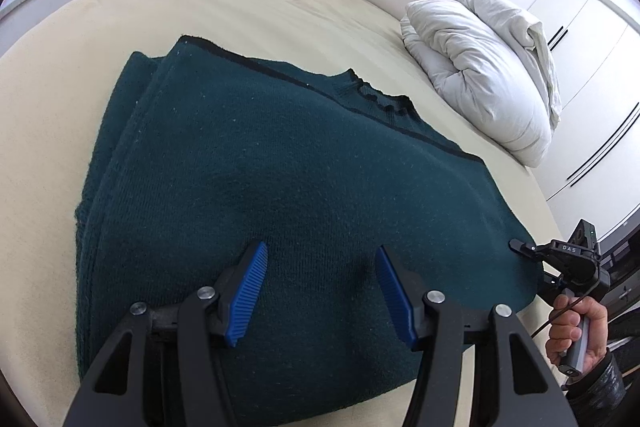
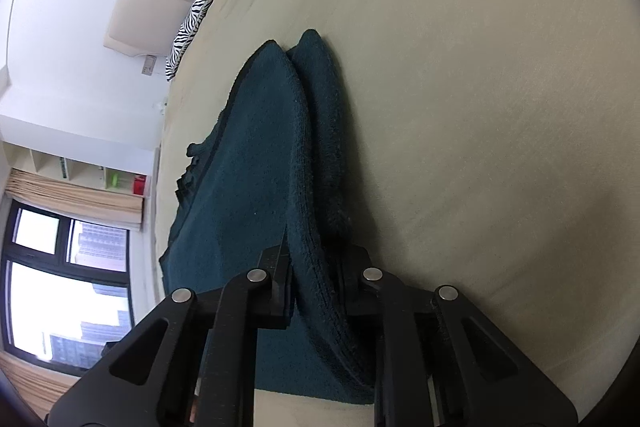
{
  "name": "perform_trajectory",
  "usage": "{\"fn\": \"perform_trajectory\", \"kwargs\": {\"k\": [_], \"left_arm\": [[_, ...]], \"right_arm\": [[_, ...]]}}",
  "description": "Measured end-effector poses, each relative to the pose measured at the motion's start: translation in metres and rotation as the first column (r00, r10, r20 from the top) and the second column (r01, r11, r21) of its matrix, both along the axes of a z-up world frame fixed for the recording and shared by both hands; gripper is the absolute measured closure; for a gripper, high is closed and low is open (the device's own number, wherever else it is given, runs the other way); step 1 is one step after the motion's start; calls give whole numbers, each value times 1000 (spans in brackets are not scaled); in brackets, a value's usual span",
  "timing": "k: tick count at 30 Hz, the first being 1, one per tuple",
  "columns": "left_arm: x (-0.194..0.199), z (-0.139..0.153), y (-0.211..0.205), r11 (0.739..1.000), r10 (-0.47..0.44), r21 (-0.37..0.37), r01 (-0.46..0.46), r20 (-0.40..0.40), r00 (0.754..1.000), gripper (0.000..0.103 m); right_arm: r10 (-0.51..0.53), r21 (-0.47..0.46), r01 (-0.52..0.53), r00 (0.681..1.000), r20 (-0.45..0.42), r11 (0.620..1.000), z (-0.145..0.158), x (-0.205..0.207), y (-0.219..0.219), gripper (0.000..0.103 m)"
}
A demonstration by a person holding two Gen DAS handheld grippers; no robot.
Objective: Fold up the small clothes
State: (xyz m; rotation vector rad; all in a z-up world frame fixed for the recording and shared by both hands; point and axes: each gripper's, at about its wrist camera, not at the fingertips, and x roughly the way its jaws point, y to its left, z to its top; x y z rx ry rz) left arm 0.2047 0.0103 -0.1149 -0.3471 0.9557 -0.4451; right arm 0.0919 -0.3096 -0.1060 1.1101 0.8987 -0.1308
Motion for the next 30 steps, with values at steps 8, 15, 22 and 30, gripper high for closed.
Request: {"fn": "perform_trajectory", "kwargs": {"k": [8, 15, 22, 30], "left_arm": [[3, -1, 9, 997, -2, -77, 1, -20, 1000, 46], [6, -1, 47, 962, 69, -258, -90, -92, 993, 61], [4, 7, 82, 918, 129, -366, -154, -90, 987, 39], [29, 14, 75, 902, 98, -409, -138, -117, 988, 35]], "right_arm": [[2, -93, -2, 1000, 3, 996, 29, 11, 9, 91], [232, -481, -225, 972, -45, 847, 108, 68, 110, 91], [696, -781, -579, 661, -282, 233, 119, 92, 338, 92], [699, -819, -570, 612, -371, 64, 87, 79, 381, 92]]}}
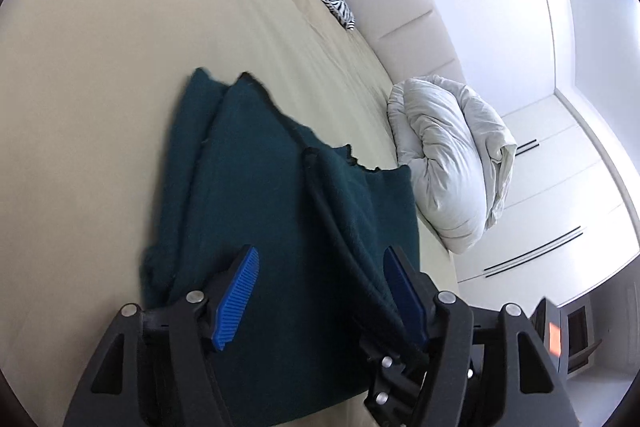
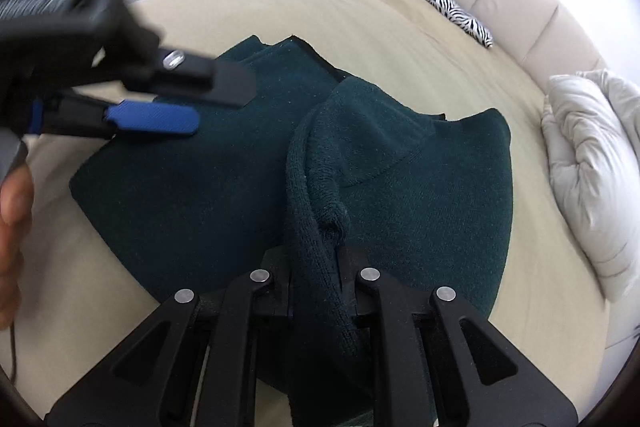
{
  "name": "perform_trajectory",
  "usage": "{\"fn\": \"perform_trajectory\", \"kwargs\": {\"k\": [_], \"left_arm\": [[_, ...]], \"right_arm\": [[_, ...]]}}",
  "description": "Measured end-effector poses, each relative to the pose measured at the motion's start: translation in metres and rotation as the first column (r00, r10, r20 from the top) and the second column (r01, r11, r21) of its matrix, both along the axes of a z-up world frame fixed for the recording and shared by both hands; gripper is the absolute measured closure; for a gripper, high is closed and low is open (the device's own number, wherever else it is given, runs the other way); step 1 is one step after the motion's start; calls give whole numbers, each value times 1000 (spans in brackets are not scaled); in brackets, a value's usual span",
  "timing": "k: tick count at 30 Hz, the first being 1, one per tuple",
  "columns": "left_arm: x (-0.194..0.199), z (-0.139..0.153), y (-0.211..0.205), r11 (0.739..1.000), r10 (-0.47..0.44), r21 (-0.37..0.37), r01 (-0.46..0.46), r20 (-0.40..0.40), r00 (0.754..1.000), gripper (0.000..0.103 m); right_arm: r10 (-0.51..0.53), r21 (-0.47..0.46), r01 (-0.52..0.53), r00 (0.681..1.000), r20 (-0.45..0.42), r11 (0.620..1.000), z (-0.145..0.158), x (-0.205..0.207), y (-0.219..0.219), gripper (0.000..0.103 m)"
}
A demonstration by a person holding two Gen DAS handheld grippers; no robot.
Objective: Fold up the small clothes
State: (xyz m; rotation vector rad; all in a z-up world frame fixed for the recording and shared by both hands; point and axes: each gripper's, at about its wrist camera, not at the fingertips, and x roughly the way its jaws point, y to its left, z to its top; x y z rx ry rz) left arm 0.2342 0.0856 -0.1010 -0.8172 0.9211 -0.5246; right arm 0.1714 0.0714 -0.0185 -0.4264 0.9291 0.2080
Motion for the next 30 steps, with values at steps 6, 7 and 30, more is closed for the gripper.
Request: {"fn": "perform_trajectory", "kwargs": {"k": [6, 7, 30], "left_arm": [[44, 5, -35, 989, -124, 78, 129, -68, 990, 31], [50, 3, -43, 983, -148, 96, 155, -78, 986, 32], [62, 7, -9, 979, -175, 91, 184, -101, 979, 91]], "right_arm": [[42, -53, -38, 997, 71, 998, 3, -11, 9, 92], [51, -66, -46, 995, 81, 997, 2, -13, 12, 91], [78, 709, -27, 996, -39, 705, 56, -82, -82, 66]]}}
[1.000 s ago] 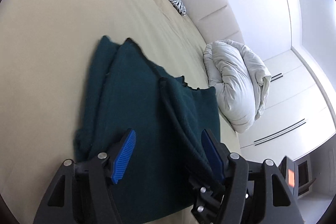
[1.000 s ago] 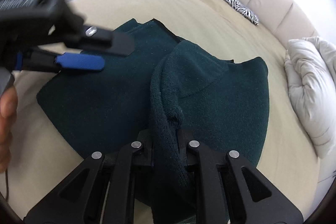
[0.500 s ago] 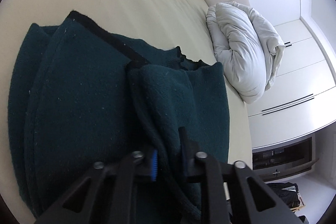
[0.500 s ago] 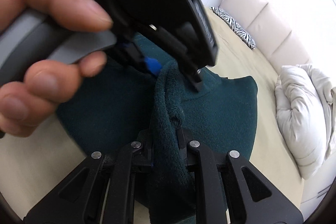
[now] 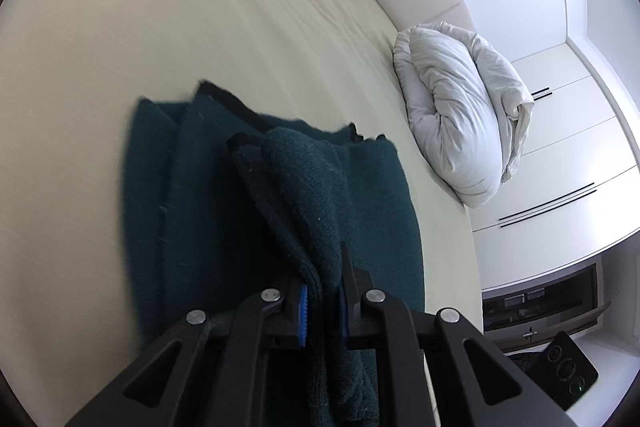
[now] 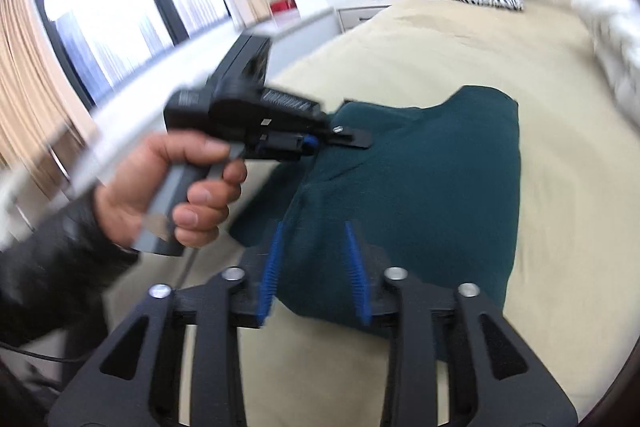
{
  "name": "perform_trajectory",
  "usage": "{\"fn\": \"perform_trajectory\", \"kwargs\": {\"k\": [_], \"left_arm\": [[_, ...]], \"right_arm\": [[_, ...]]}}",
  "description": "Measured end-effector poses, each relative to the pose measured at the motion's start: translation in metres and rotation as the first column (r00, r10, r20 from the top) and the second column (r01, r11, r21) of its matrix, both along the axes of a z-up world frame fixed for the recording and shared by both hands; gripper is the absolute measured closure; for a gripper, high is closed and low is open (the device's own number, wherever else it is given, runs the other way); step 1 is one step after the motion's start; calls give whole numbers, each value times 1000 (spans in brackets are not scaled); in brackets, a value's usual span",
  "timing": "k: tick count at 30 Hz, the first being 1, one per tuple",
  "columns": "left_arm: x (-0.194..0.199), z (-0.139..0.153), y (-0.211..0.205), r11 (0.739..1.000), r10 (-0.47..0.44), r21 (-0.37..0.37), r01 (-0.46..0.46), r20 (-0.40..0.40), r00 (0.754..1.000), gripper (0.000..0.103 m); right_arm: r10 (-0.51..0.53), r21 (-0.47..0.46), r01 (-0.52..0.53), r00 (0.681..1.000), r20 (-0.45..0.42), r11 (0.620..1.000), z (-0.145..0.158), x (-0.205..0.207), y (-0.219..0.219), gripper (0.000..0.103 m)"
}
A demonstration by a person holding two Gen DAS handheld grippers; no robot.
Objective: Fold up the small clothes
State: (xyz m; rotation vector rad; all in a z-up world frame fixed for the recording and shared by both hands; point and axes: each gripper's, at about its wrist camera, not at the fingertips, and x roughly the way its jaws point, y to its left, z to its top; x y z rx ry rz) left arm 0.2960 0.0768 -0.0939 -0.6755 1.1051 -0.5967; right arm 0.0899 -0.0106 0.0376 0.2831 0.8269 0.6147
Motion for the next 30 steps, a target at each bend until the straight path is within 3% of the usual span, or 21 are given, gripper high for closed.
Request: {"fn": "perform_trajectory", "kwargs": {"k": [1, 2, 6, 13, 18, 21, 24, 26, 30], "left_arm": [[1, 3, 7, 1000, 3, 8, -3, 5, 1000, 91], [3, 4, 12, 1000, 6, 17, -6, 7, 1000, 91], [9, 7, 35, 999, 22, 39, -23, 12, 1000, 91], [16, -1, 48, 997, 22, 73, -22, 2, 1000, 91], [15, -28, 59, 995, 67, 74, -64, -35, 997, 89], [8, -31, 59, 993, 97, 68, -96, -15, 995, 86], [-5, -14, 63, 977, 141, 159, -145, 36, 989, 83], [-23, 10, 62, 952, 159, 240, -187, 133, 978, 83], [-64, 42, 34, 924, 67, 342, -171, 296, 953, 83]], "right_arm": [[2, 62, -1, 1000, -9, 998, -1, 0, -6, 65], [-21, 59, 21, 1000, 1, 998, -2, -1, -8, 63], [-56, -92, 54, 998, -21, 994, -30, 20, -1, 61], [-12, -87, 2, 993, -117, 996, -85, 50, 23, 61], [15, -69, -26, 988, -151, 997, -109, 50, 37, 61], [-2, -51, -6, 989, -151, 999, -116, 46, 39, 61], [-19, -84, 8, 991, -130, 996, -116, 39, 41, 61], [-13, -117, 0, 994, -113, 993, -110, 32, 41, 61], [-17, -26, 15, 995, -97, 1000, -97, 15, 20, 61]]}}
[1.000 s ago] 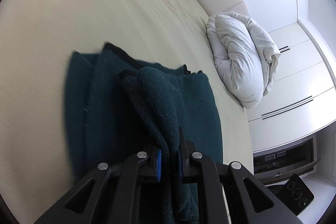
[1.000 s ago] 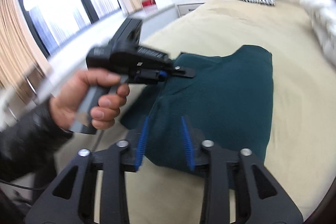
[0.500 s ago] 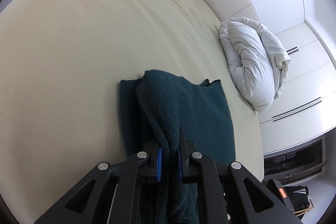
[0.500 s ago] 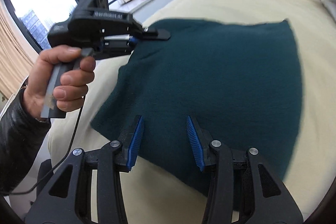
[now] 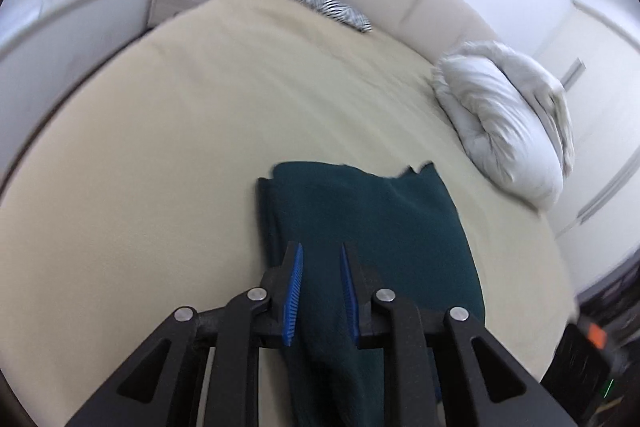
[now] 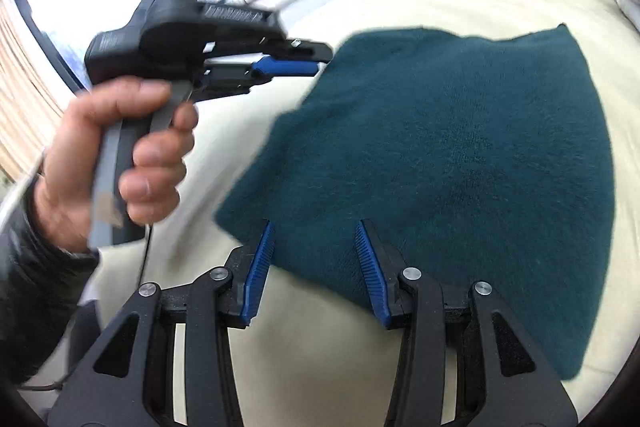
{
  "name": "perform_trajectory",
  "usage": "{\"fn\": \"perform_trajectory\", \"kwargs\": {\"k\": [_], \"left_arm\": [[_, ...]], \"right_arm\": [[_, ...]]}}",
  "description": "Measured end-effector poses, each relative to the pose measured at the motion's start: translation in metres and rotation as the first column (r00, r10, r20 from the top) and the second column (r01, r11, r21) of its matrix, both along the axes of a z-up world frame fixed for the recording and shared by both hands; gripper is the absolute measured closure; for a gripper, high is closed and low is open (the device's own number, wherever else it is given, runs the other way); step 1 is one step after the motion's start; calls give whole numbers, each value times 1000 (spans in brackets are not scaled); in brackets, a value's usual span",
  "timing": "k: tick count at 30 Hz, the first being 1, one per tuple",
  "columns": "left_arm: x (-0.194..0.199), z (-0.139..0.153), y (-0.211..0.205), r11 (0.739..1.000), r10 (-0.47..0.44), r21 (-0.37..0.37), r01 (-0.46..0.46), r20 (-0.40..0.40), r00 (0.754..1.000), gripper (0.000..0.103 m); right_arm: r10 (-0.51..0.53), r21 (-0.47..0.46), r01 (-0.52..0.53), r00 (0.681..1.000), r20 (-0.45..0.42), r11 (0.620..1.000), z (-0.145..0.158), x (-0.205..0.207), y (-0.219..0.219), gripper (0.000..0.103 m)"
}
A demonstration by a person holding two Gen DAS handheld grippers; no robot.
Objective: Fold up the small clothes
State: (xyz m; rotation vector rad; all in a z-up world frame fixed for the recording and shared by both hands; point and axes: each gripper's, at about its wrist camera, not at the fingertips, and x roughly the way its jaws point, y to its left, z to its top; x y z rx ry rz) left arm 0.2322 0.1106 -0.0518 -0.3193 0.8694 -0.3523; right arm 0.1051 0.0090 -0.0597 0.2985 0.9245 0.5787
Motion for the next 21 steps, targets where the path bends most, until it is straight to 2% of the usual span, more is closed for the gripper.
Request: {"fn": "perform_trajectory", "kwargs": {"k": [2, 4, 6, 8, 10, 14, 17, 18, 19, 21], "left_arm": [[-21, 2, -19, 997, -46, 62, 43, 49, 998, 83], [-30, -8, -30, 990, -80, 121, 75, 41, 996, 83], [-32, -26, -35, 983, -84, 165, 81, 10, 996, 83], [-31, -41, -25, 988, -69, 136, 70, -12, 998, 88], [-33, -47, -16, 990, -65, 122, 65, -2, 998, 90], [-44, -51, -17, 979, -89, 189, 81, 35, 995, 90], [-48, -51, -10, 980, -78, 186, 71, 28, 997, 89], [-50, -47, -7, 977, -62, 204, 56, 22, 998, 82], [-51, -42, -9, 971, -38, 237, 32, 24, 999, 64], [-54, -26, -10, 967, -18, 256, 1, 64, 998, 61]], "right_arm": [[-69, 101, 71, 997, -23, 992, 0, -4, -32, 61], [-135, 180, 142, 990, -52, 973, -2, -5, -62, 61], [-175, 205, 189, 981, -83, 960, -8, -1, -81, 61], [-181, 207, 207, 973, -140, 956, -21, 0, -95, 61], [-189, 209, 224, 966, -175, 952, -37, 3, -99, 63], [-184, 318, 252, 956, -229, 914, -60, -7, -117, 65], [-173, 348, 256, 952, -251, 902, -70, -11, -129, 66], [-167, 334, 247, 954, -249, 910, -68, -10, -125, 66], [-159, 318, 235, 956, -246, 918, -63, -11, -127, 66], [-130, 311, 194, 968, -216, 930, -44, -11, -133, 62]]}}
